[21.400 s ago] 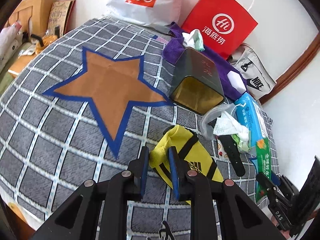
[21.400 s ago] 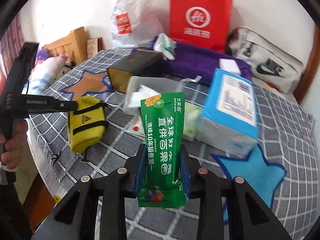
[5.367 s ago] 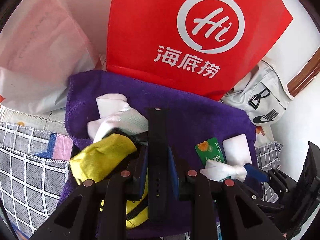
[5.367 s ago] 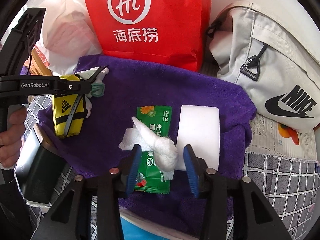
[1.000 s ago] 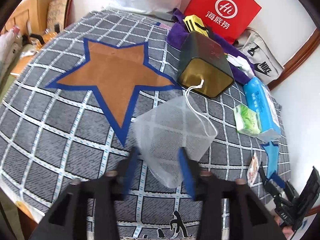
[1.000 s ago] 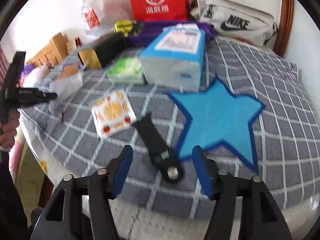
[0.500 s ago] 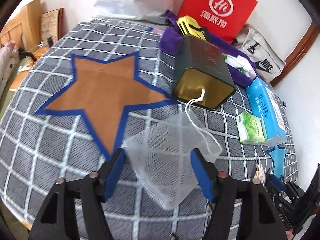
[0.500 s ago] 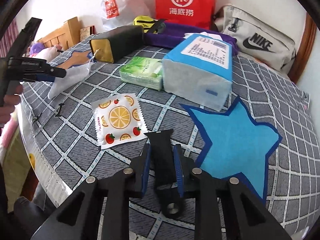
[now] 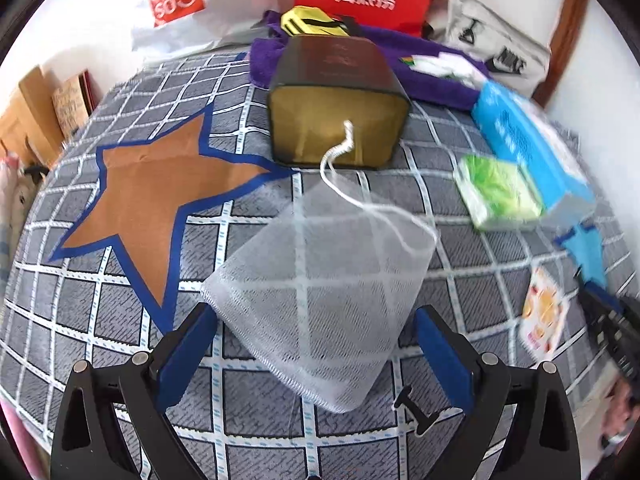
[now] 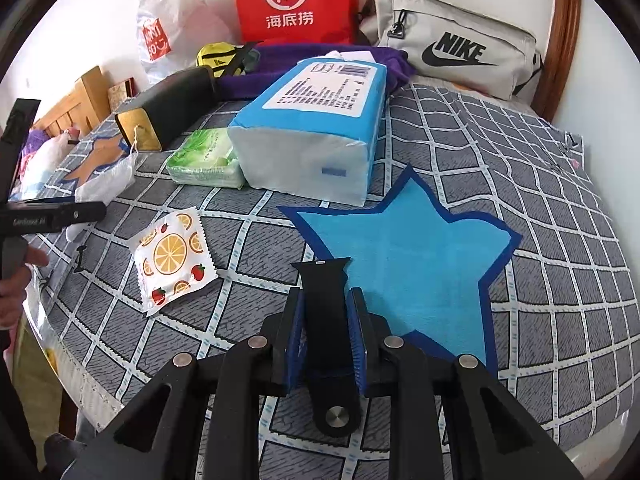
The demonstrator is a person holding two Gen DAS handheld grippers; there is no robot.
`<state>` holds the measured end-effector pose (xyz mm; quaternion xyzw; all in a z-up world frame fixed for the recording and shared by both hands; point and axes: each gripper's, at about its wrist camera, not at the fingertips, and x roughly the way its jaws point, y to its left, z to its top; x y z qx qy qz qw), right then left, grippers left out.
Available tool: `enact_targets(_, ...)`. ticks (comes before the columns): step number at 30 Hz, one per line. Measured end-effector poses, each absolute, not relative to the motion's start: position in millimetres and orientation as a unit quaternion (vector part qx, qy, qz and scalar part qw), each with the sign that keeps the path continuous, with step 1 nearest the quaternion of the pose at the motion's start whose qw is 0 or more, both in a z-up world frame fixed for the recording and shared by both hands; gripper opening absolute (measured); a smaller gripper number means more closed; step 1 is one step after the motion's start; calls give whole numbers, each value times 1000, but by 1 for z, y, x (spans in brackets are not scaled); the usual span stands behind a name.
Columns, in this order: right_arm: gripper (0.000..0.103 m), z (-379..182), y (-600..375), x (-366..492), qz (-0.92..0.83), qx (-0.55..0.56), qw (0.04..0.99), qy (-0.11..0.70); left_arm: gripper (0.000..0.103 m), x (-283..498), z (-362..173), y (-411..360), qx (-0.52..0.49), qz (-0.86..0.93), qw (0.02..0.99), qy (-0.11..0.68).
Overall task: Organize soft objects
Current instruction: 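Grasp the black strap with the right tool while the left tool grasps the white mesh bag, then lift the strap with the right tool while the left tool lifts the mesh bag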
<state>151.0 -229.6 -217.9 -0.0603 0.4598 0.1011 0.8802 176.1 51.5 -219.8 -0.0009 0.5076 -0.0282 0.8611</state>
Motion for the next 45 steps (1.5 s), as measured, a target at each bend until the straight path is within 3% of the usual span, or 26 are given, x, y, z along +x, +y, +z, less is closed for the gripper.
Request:
enact_targets(4,23,-219,-232,152,103,-53,880,460,94,178,-216,51,-9,-18,863,504)
enact_targets(6,23,-219,-233,153,102,-48,880,461,79,180,-214,51,-14,-11,867,498)
enact_targets(10,22,-219,-231,152,96,-50,882,459,59,183,-211,48,-4,-21,870,492)
enact_targets(14,21,-216,-233,151,97,-40,879,464,24,185,-205,48,-13,-36,868,496)
enact_targets(17,21,-213,-235,148,98,-31,878,467,17,185,-202,52,-28,-46,864,500)
enact_targets(31,21,-179,-242,146,115,-9,883,456,12,173,-180,66,-98,-55,862,494)
enact_targets(45,21,-128,-234,160,140,1,899,416,11,178,-134,62,-104,-62,877,465)
